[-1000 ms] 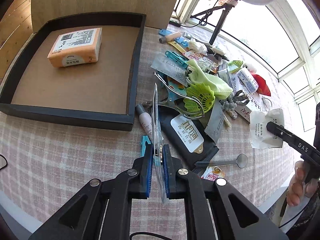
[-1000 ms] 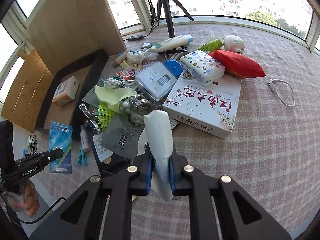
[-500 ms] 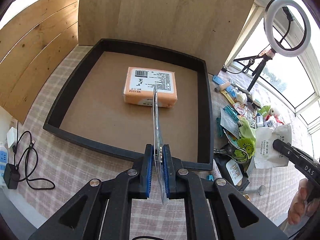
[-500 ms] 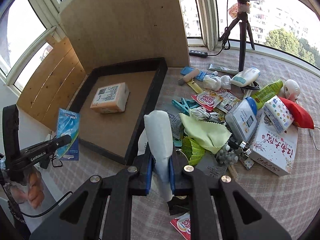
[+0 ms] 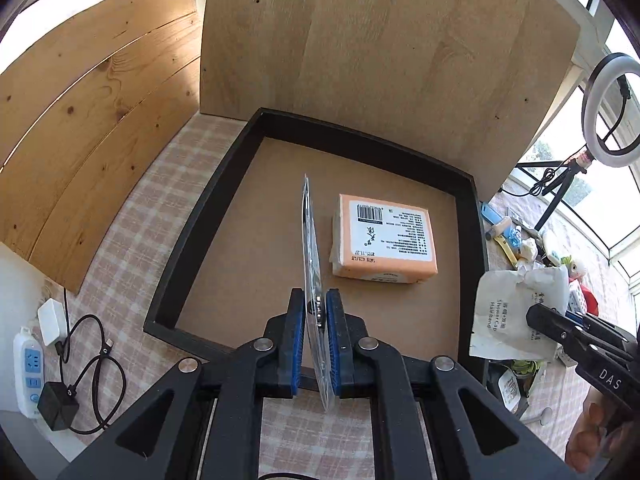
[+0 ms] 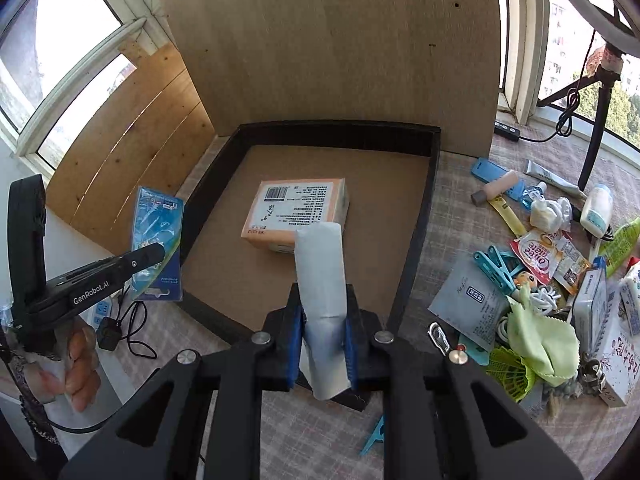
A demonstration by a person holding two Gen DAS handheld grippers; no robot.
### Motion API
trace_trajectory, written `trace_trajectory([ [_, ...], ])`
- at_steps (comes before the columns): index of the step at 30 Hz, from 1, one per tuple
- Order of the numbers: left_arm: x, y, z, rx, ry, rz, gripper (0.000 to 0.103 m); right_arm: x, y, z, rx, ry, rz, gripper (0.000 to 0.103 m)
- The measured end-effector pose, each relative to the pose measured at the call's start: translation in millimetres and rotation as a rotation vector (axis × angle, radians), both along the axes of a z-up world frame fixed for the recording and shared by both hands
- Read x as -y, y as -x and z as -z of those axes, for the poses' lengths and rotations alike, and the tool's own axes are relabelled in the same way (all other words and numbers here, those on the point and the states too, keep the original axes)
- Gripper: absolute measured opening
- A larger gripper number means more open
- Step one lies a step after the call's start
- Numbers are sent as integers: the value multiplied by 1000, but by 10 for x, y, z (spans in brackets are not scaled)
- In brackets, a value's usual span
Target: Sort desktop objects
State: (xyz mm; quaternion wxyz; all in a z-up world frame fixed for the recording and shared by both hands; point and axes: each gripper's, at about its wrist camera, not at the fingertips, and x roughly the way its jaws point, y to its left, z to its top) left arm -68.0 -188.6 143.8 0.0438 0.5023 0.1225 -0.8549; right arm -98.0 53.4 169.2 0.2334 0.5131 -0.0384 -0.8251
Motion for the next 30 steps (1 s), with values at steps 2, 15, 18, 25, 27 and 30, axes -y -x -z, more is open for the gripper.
trace_trajectory([
  [2,63,30,-7,-22,-19,-13,63,60,43,-3,-5,-29,12,49],
  [15,-80,-93,94,-2,-46,6,57,-325,-71,19,-11,-75,39,51],
  [18,-223,-175,125,9,-53,29,57,-546,-163,43,-2,-77,64,51],
  [25,-608,-337,223,41,-77,93,57,-1174,-469,105,9,-105,149,51],
  [27,-746,-371,249,50,-82,117,57,-1361,-573,141,13,-119,174,51],
  [30,-988,-418,283,61,-91,159,57,-1637,-740,217,35,-133,209,51],
])
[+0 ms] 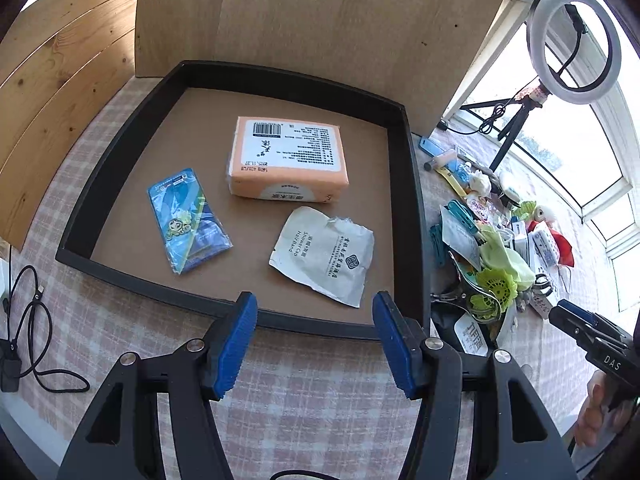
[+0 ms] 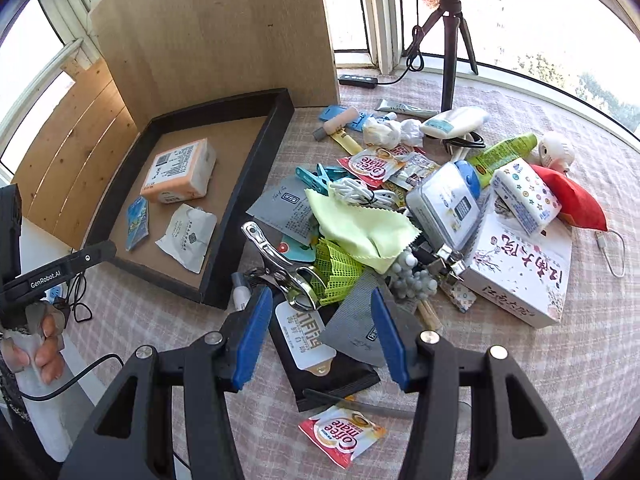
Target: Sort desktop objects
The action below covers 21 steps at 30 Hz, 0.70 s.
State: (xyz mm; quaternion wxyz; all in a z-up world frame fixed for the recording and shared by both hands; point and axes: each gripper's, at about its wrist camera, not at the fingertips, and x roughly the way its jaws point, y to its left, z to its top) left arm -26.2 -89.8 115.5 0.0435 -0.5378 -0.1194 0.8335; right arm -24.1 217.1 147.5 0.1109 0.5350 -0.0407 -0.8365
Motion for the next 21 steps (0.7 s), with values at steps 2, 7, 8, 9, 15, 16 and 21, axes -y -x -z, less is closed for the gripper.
trace_trajectory([
  [2,-185,-24,24,6,-6,32,57,-187,-113,54,13,-9,26,51],
  [7,-717,-107,74,22,-10,129,55,-637,-372,136,33,-4,104,51],
  [8,-824,-127,83,26,-10,146,55,-727,-417,147,35,-4,119,51],
  [9,-928,-147,92,29,-11,163,55,-813,-459,157,38,-4,135,51],
  [15,-1444,-236,141,44,-14,246,55,-1294,-672,217,46,-4,229,51],
  [16,-1513,-237,152,48,-14,255,55,-1357,-695,223,46,-1,238,51],
  [21,-1838,-221,208,63,-6,293,55,-1635,-757,262,44,5,272,51],
])
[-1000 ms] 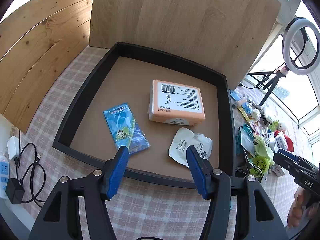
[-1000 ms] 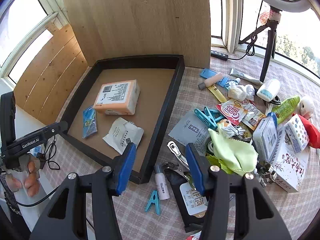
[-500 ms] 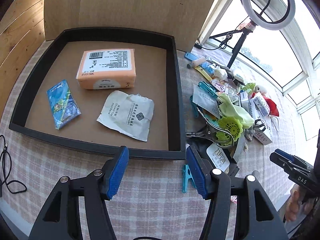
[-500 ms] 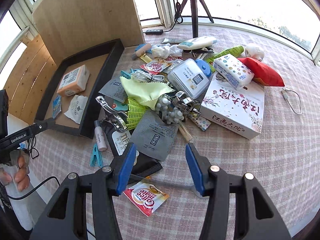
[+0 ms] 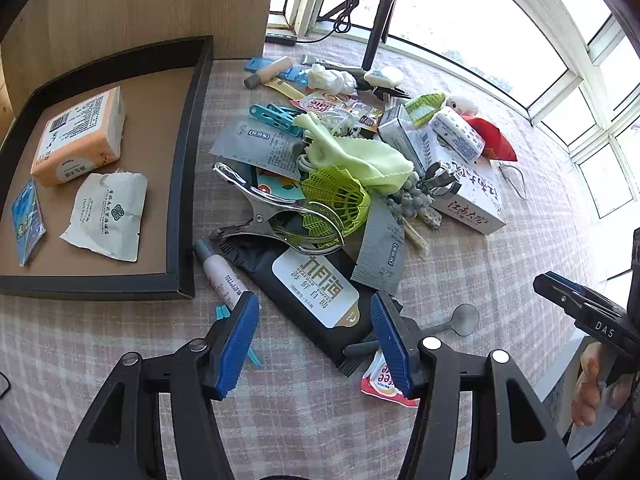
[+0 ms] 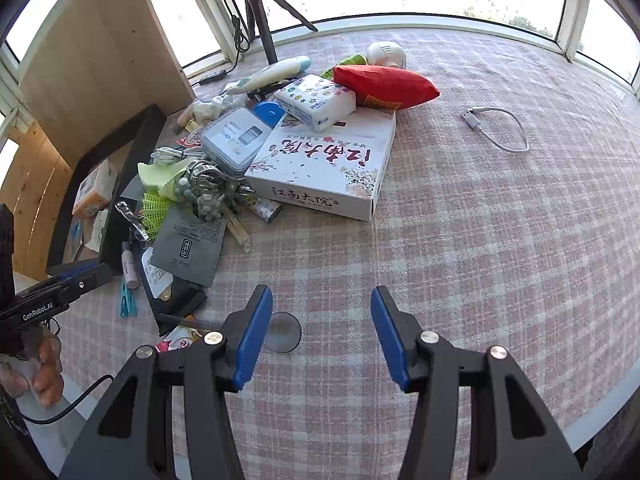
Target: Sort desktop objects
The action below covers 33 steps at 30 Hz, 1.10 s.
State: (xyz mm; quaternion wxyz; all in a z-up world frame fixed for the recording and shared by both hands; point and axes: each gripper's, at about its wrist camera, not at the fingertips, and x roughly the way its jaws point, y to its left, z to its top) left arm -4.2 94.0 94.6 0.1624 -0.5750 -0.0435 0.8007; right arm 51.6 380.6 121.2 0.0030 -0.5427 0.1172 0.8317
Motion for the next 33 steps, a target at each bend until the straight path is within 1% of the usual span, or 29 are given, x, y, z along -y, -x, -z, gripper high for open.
trace_trajectory([
  [6,-247,10,77,19,11,7,55,-271,61,28,-6,8,22,51],
  [12,-469,89,-25,-2,12,13,55,-466,291,-9,-30,15,17,51],
  [19,-972,293,-226,-55,15,87,55,-634,655,-7,-51,29,16,51],
  [23,-1326,486,-272,-65,5,153,55,-712,883,76,-35,55,2,51],
  [28,-1784,723,-142,-56,34,240,55,-824,1110,300,0,110,16,51],
  [31,-1951,870,-16,-30,53,265,55,-853,1194,399,9,130,26,46],
  [33,-2024,946,56,-20,70,281,55,-872,1245,450,16,151,28,41],
])
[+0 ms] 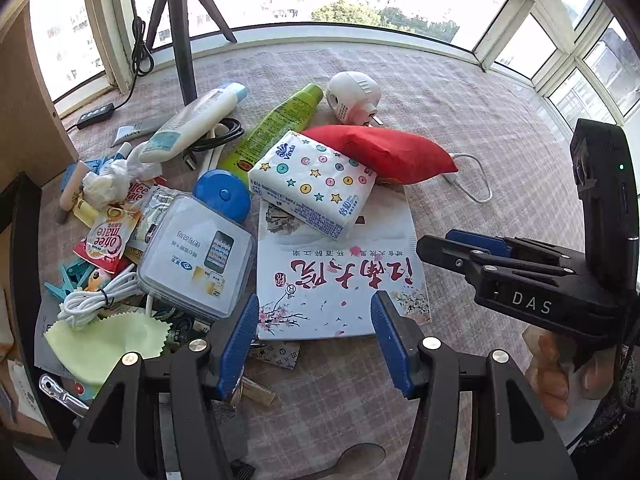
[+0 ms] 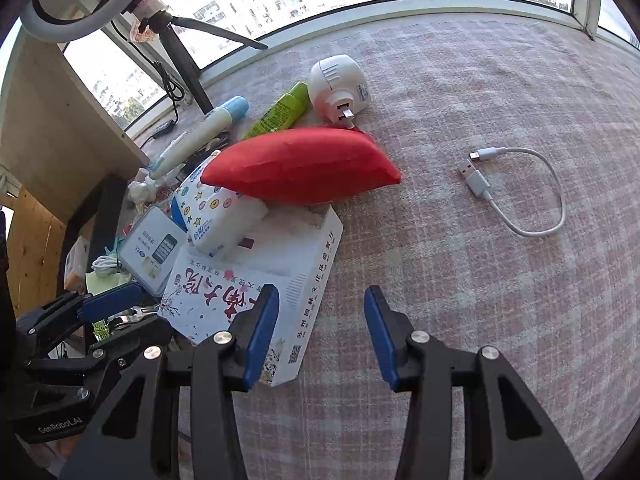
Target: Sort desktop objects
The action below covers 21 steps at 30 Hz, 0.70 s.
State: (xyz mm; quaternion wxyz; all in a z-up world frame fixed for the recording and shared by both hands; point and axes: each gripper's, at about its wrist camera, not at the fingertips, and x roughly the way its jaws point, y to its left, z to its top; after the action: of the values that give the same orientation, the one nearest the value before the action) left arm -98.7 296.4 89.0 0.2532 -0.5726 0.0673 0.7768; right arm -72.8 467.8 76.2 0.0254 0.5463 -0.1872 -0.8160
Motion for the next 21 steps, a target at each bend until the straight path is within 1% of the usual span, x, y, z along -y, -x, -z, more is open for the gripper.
trace_trajectory([
  [5,-32,151,157,28,20,-9,55,-2,78,70,10,27,1,39],
  [10,-13,195,277,77,-12,-7,56,51,155,126,18,51,-15,39],
  [11,-21,192,291,77,-14,-4,57,60,170,136,20,57,-15,39],
  [14,-61,168,306,68,-17,10,61,83,204,175,34,98,-14,39],
  [16,-72,160,303,70,-19,10,61,98,203,180,40,111,-12,41],
  [19,-46,166,280,105,-60,1,61,119,178,157,36,100,5,41],
  [21,-43,125,224,98,-74,2,61,78,144,135,35,118,26,41],
])
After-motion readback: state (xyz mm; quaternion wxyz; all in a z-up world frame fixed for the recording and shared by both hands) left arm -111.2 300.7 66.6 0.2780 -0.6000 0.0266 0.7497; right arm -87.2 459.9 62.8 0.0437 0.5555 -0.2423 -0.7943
